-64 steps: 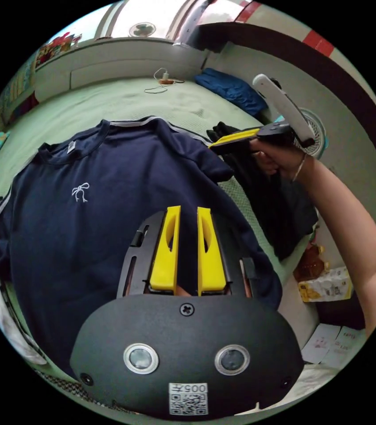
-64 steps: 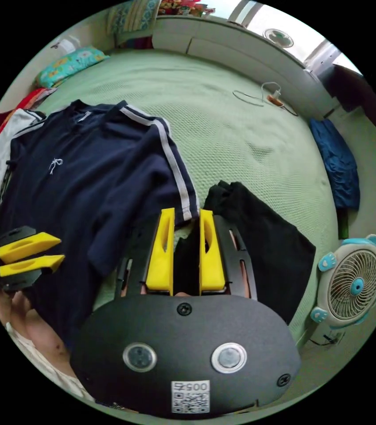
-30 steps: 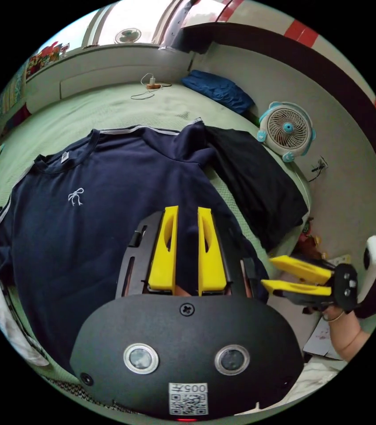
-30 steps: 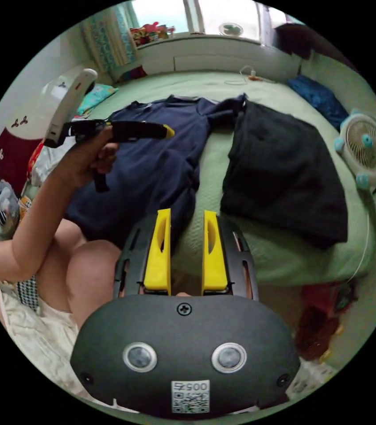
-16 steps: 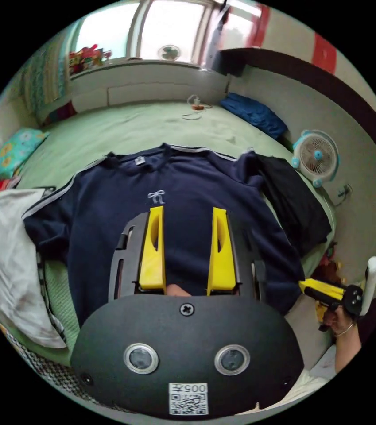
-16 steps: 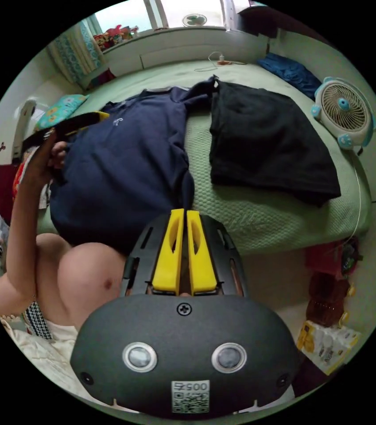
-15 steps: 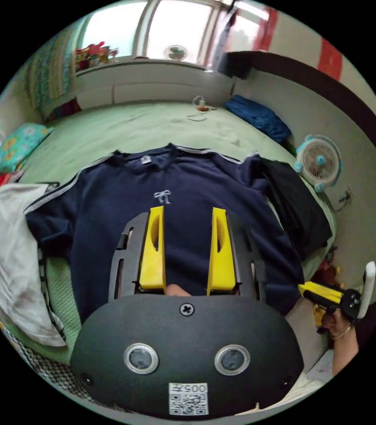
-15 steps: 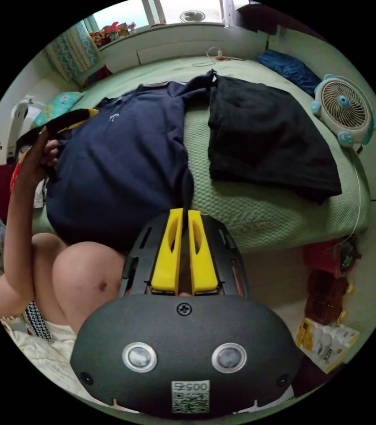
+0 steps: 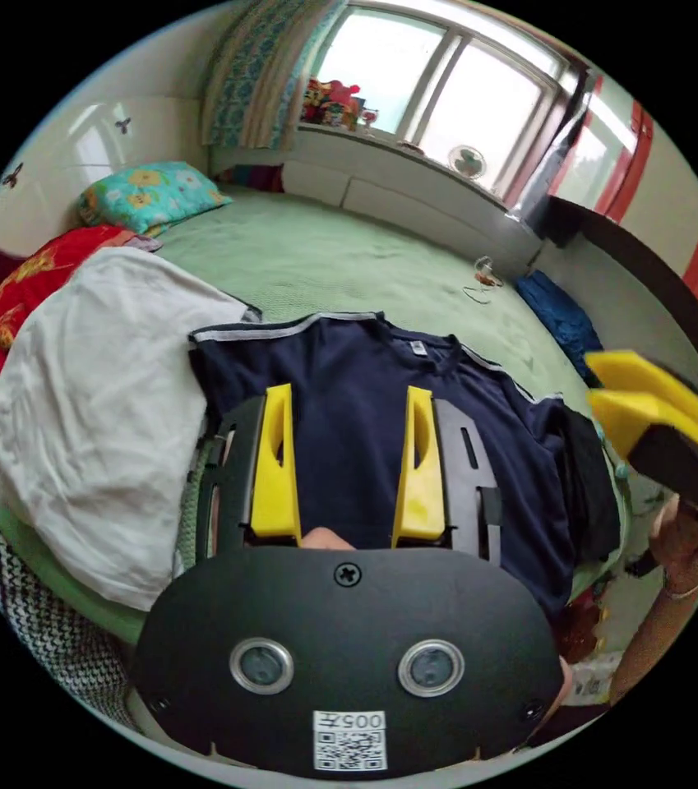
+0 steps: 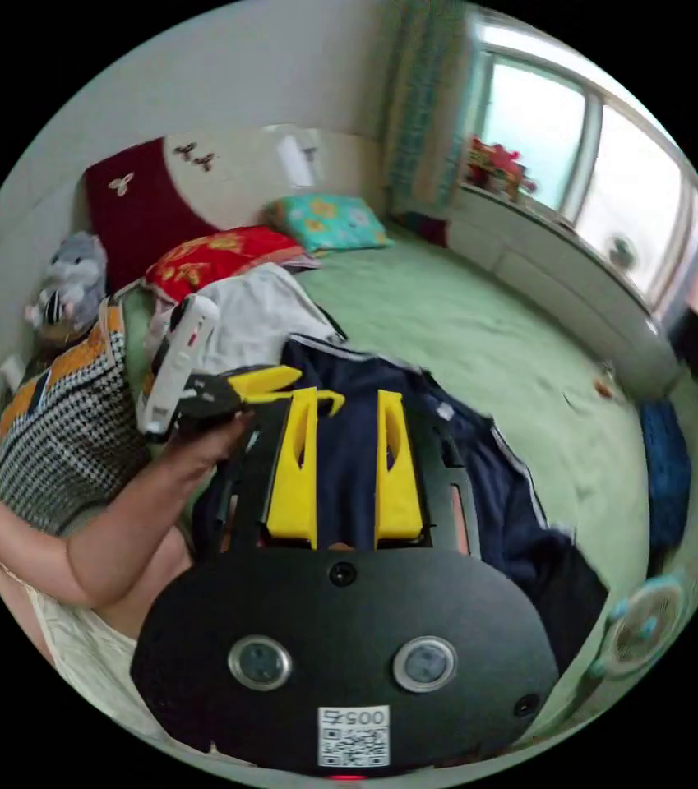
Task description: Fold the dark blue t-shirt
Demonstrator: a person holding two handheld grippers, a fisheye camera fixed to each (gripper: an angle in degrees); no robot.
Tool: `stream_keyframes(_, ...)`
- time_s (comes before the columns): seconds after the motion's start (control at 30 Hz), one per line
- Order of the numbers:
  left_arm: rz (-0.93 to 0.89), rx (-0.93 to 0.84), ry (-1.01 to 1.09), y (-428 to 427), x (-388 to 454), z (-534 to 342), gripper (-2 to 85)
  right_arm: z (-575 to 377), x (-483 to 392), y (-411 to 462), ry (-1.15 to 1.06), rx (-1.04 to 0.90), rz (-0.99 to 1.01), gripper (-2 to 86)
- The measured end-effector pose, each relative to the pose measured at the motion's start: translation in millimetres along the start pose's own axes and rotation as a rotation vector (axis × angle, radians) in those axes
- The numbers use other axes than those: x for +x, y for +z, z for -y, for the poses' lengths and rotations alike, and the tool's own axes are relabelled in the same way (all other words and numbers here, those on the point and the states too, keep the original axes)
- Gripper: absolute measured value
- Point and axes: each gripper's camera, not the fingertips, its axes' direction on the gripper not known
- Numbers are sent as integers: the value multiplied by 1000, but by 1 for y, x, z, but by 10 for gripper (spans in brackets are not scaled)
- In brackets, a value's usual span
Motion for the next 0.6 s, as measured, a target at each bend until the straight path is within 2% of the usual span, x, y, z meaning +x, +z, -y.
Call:
stream_keyframes(0.1,-13,13,-4,-24,-34,9,189,75,-15,56,-91,-42,82,100)
stream_keyframes(0.2,2,-46,-39,-33,-71,14,204,126,-18,102,-132,-59,156,104)
stream_keyframes(0.33,-68,-142,-91,-40,-112,22,237,177,-30,165,-153,-171,226,108)
stream_keyframes(0.5,-65,-137,-65,-52,-133,28,240,207,-50,231,-127,-314,195,98)
stream_keyframes(0.6,-80,-147,-62,-59,-145,31,232,220,-46,245,-67,-316,129,27)
